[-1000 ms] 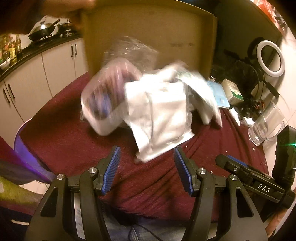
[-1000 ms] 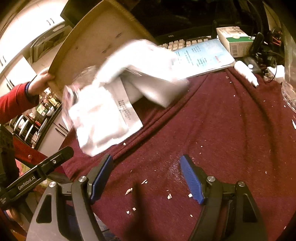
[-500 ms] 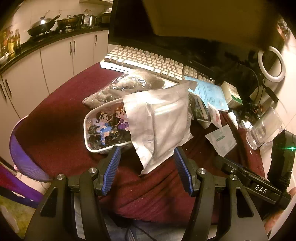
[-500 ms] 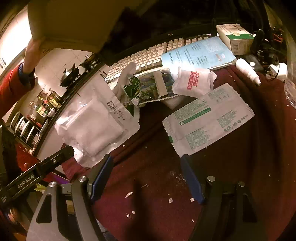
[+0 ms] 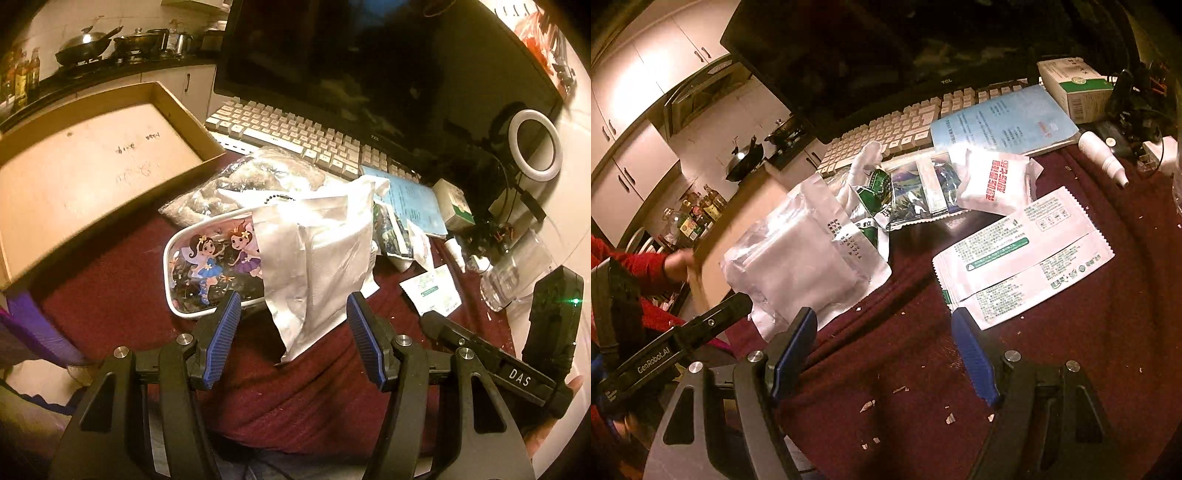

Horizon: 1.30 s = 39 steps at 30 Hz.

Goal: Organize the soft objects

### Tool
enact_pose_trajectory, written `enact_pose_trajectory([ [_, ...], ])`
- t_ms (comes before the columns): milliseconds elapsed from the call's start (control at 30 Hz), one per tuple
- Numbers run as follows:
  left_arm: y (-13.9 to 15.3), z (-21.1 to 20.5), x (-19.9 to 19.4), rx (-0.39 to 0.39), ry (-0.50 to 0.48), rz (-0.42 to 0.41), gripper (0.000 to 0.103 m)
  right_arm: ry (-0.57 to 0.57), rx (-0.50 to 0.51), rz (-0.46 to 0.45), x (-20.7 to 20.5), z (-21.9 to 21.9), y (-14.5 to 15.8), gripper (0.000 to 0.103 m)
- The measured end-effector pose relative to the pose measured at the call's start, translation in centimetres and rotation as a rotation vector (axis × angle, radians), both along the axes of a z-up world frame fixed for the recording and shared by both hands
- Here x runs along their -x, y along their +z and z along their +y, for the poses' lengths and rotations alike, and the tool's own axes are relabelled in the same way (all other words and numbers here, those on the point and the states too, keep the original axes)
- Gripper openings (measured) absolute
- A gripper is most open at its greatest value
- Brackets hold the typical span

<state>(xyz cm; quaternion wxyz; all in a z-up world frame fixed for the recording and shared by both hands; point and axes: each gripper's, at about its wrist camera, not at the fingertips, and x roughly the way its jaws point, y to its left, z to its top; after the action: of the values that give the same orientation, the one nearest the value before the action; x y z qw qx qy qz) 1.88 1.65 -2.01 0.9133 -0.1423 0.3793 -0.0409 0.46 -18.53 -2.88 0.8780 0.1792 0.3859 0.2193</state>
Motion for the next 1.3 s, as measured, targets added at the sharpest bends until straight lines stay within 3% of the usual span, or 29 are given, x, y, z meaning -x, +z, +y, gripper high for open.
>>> enact_pose_trajectory([
  [300, -0.9, 0.9, -0.5, 0.039, -0.005, 0.02, 0.06, 0.012, -0.001, 0.006, -0.5, 0.7, -0.2, 0.075],
  [733, -0.3, 1.4, -0.1, 0.072, -0.003, -0.045, 0.06, 0.009, -0.029, -0.015, -0.7, 0.4, 0.2, 0.075],
  [1300, -0.5, 2.2, -0.2, 0.091, 0.015, -0.046, 0.06, -0.002, -0.031, -0.018, -1.6, 0.0, 0.4, 0.075],
])
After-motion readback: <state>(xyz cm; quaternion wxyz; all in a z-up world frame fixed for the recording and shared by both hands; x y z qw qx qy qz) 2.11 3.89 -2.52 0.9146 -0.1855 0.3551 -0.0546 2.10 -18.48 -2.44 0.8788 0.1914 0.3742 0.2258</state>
